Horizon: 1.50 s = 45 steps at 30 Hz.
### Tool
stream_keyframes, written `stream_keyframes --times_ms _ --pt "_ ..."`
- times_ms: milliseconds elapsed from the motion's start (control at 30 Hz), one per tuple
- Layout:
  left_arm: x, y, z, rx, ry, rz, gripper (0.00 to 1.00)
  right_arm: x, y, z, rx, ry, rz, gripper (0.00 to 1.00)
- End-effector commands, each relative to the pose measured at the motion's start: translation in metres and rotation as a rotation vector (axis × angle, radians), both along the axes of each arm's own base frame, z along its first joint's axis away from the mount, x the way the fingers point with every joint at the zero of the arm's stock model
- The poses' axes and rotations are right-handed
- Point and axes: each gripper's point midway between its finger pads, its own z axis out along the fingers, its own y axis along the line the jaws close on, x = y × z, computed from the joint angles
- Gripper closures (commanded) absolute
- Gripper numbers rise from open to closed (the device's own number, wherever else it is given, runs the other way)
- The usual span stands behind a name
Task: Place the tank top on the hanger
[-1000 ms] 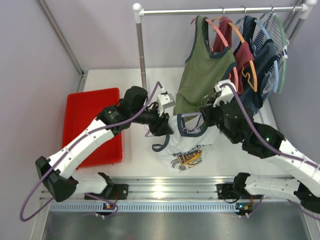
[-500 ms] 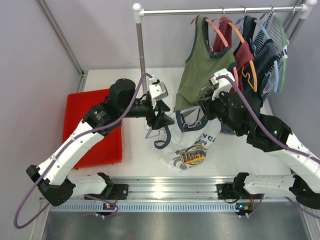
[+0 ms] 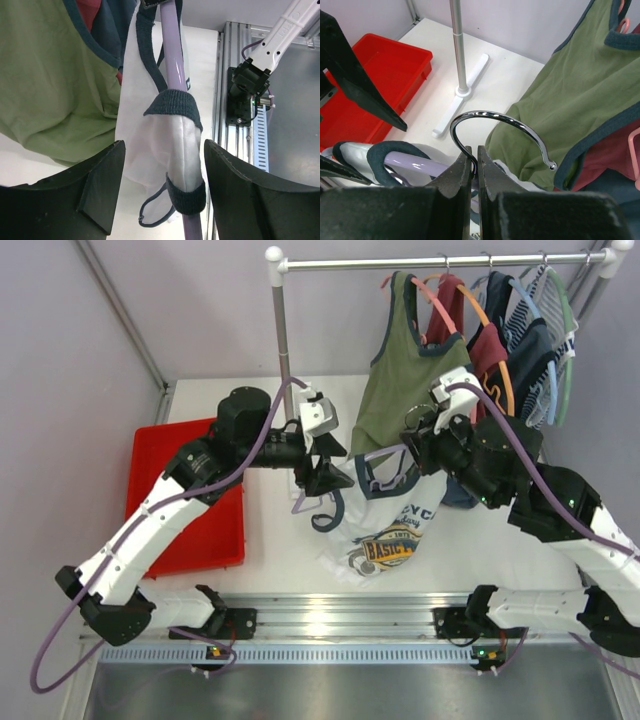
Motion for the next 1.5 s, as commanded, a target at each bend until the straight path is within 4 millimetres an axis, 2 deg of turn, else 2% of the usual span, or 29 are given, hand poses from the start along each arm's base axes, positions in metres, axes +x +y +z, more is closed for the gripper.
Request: stream_keyframes --times_ms 0,133,233,267,300,400,467,533,667,833,967,1000,1067,1167,1200,1267,1300,1400,1467 --pt "-0.004 -0.003 0.013 -0.024 -0.036 -0.051 0.31 -0.006 0.001 0.031 0.071 -0.054 0.032 1.0" --pt "-0.004 -0.005 0.011 -0.027 -0.028 -0.061 0.33 -0.007 0.002 0.034 0.077 -0.055 0.039 1.0" --pt "-0.007 -0.007 0.009 -0.03 -0.005 -0.083 0.41 -0.007 0.003 0.031 0.071 -0.05 0.043 1.0" --pt "-0.009 -0.008 0.007 -0.03 0.008 -0.09 0.44 -0.006 0.004 0.03 0.067 -0.048 0.041 1.0" --pt "-0.009 -0.008 0.004 -0.024 0.018 -0.091 0.53 -0.006 0.003 0.03 0.073 -0.047 0.039 1.0" --pt "-0.011 -0.007 -0.004 -0.012 0.043 -0.09 0.63 -0.006 0.004 0.029 0.072 -0.046 0.04 1.0" --pt "-0.012 -0.007 -0.01 -0.004 0.059 -0.095 0.64 -0.006 0.005 0.027 0.068 -0.044 0.042 1.0" --pt "-0.014 -0.007 -0.016 0.005 0.078 -0.097 0.74 -0.006 0.006 0.026 0.07 -0.041 0.043 1.0" --pt "-0.016 -0.008 -0.024 0.014 0.103 -0.107 0.66 -0.005 0.01 0.022 0.065 -0.035 0.05 1.0" --pt "-0.017 -0.009 -0.028 0.012 0.113 -0.115 0.64 -0.004 0.012 0.02 0.064 -0.032 0.052 1.0" --pt "-0.016 -0.01 -0.029 0.009 0.118 -0.115 0.82 -0.003 0.012 0.018 0.062 -0.03 0.048 1.0" --pt "-0.017 -0.01 -0.028 0.006 0.116 -0.116 1.0 -0.003 0.012 0.018 0.062 -0.03 0.047 1.0" --pt "-0.018 -0.009 -0.027 -0.004 0.121 -0.111 1.0 -0.002 0.013 0.013 0.058 -0.023 0.043 1.0" --pt "-0.018 -0.008 -0.021 -0.034 0.106 -0.091 1.0 -0.003 0.012 0.011 0.067 -0.018 0.038 0.88" --pt "-0.018 -0.007 -0.019 -0.04 0.099 -0.09 1.0 -0.002 0.011 0.011 0.07 -0.019 0.035 0.76" --pt "-0.02 -0.005 -0.018 -0.044 0.095 -0.089 1.0 -0.003 0.01 0.011 0.078 -0.023 0.035 0.62" --pt "-0.021 -0.003 -0.016 -0.048 0.089 -0.079 1.0 -0.003 0.008 0.012 0.082 -0.026 0.031 0.49" --pt "-0.02 0.0 -0.015 -0.05 0.09 -0.053 1.0 -0.005 0.007 0.016 0.094 -0.031 0.03 0.34" --pt "-0.02 0.004 -0.015 -0.056 0.083 -0.028 1.0 -0.006 0.006 0.019 0.107 -0.03 0.032 0.3"
